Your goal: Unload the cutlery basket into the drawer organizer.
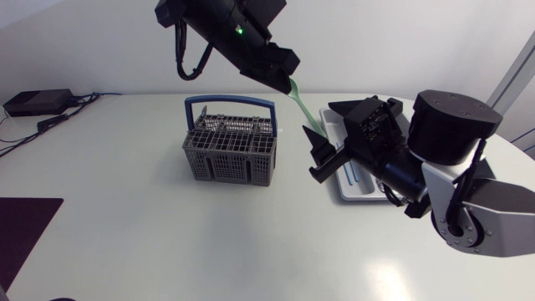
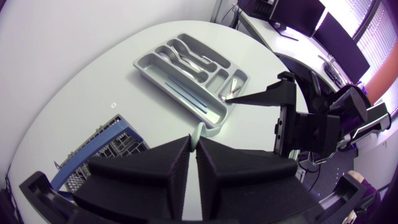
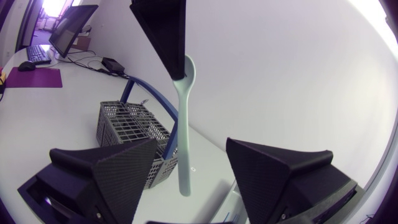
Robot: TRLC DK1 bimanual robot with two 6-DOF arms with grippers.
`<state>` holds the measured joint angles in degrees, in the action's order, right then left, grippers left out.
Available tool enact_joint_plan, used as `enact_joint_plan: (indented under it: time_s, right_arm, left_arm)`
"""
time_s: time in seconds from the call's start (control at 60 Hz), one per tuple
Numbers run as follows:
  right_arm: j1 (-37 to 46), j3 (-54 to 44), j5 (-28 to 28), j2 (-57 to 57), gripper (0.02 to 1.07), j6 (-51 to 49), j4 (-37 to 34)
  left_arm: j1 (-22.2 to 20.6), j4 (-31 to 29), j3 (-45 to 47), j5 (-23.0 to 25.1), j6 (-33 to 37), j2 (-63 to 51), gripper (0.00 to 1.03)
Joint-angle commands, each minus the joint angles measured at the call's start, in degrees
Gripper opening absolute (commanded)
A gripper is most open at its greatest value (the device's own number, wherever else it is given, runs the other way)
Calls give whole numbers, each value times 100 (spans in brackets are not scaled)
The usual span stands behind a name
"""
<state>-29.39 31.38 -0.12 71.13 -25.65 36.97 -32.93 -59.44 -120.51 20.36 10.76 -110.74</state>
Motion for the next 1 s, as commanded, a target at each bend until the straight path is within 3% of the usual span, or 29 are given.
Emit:
enact_joint_plan:
  time_s: [0.0, 0.283, 0.517, 0.733, 0.933, 0.983]
  right_arm:
    - [-155, -79, 188, 32, 70, -142, 170]
    - [-445, -9, 487, 340, 47, -459, 504]
    - [-498, 53, 627, 542, 46, -643, 697]
    - [-533, 114, 627, 665, 30, -749, 733]
    - [-595, 158, 698, 674, 29, -766, 741]
    - [-603, 176, 706, 674, 24, -775, 741]
  left_arm:
    - [-38, 38, 168, 91, -444, -123, 10]
    - [-38, 126, 388, 276, -1041, -18, 9]
    - [-82, 152, 511, 293, -1191, 8, 9]
    - [-109, 161, 511, 293, -1226, 52, 8]
    - [-117, 170, 546, 293, -1252, 52, 8]
    - [-117, 187, 581, 293, -1261, 52, 8]
